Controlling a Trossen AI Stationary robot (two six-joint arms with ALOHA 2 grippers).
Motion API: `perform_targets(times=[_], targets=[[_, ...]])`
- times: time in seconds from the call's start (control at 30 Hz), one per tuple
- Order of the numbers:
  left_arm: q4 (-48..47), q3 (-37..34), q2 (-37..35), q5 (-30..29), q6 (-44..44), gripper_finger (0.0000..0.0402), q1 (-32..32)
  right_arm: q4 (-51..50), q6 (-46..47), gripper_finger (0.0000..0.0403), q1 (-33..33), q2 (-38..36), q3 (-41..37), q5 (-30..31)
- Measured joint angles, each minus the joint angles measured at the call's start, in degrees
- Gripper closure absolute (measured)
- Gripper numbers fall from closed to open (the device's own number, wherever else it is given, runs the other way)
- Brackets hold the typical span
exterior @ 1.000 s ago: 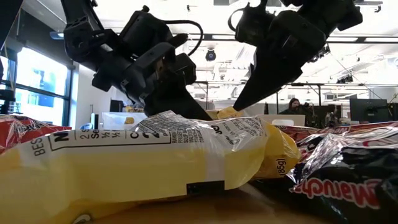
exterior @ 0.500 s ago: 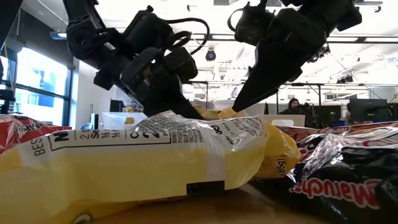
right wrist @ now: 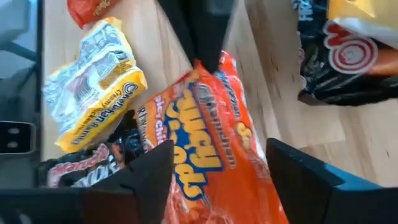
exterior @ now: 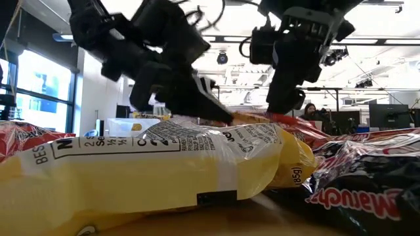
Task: Sort Maruchan noodles
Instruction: Put the orange noodle pack into the gray bin
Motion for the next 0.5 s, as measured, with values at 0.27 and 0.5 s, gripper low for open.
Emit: perform_targets(times=[0.27,0.5], targets=[[-1.12,-0.04,-4.15,-5.29,7.19,0.0401,-0.62,-1.84,-0.39,0.0105,-5.83,0.04,0.0,-11.56],[-1.39,-0.04,-4.59,-5.85,7.29,0.0401,-0.64,-0.42,-4.34,0.0115,-5.57,0.61,-0.02,-16.57]])
